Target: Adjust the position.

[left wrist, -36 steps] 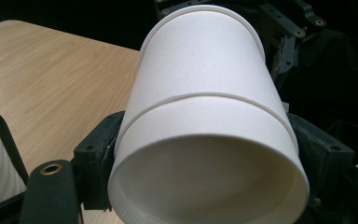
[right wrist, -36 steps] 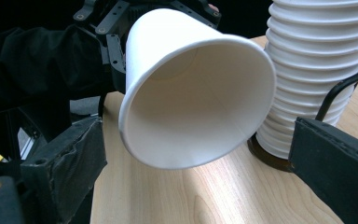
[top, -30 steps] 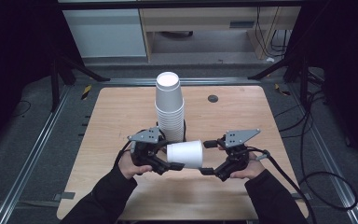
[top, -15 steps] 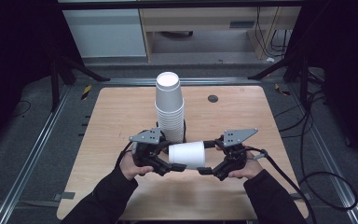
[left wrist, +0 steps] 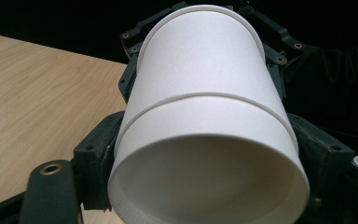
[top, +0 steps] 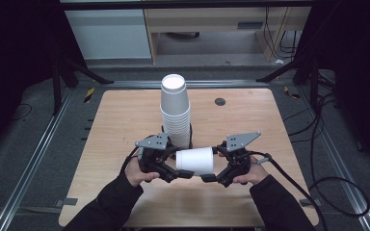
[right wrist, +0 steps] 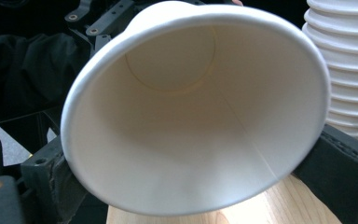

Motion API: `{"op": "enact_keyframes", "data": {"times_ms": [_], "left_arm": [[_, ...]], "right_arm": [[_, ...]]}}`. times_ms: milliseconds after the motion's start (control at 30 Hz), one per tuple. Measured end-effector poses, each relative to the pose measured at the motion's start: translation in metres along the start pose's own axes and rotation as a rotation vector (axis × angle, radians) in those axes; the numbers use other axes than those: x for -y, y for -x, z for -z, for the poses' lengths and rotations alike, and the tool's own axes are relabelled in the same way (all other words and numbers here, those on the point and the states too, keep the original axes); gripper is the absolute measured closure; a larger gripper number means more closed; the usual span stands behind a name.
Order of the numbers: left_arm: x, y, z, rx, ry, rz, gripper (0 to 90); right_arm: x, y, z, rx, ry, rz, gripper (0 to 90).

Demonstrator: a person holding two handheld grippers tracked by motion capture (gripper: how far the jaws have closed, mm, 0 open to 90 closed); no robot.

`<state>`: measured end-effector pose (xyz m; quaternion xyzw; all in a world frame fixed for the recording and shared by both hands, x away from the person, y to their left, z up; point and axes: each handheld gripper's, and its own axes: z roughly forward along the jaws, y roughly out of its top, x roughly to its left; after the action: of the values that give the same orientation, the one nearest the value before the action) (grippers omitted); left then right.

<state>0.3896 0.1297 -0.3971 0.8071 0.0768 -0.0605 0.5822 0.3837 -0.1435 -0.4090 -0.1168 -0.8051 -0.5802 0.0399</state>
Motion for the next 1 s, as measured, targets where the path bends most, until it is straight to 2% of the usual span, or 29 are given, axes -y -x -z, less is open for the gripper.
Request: {"op": "enact_keyframes", "data": {"times_ms": [200,500,767,1000], "left_arm": [[0.0018,0.0007,-0.0038,0.006,-0.008,0.000,21.6],[0.0032,0.0004,-0.0045,0.005,-0.005,0.016,21.5],[0.0048,0.0030,-0.0035,-0.033,-0.053,0.018,18.8],[0.0049,0.0021,0.0025,-0.044,-0.047,0.034,17.7]], "right_arm": [[0.0013,0.0007,-0.0039,-0.026,-0.007,-0.002,6.9],[0.0003,0.0013,-0.0022,-0.027,-0.004,-0.010,9.4],[-0.0019,0.0012,0.0020,-0.007,-0.015,0.000,9.6],[-0.0031,0.0015,0.0044,0.000,-0.031,0.001,10.0]]}}
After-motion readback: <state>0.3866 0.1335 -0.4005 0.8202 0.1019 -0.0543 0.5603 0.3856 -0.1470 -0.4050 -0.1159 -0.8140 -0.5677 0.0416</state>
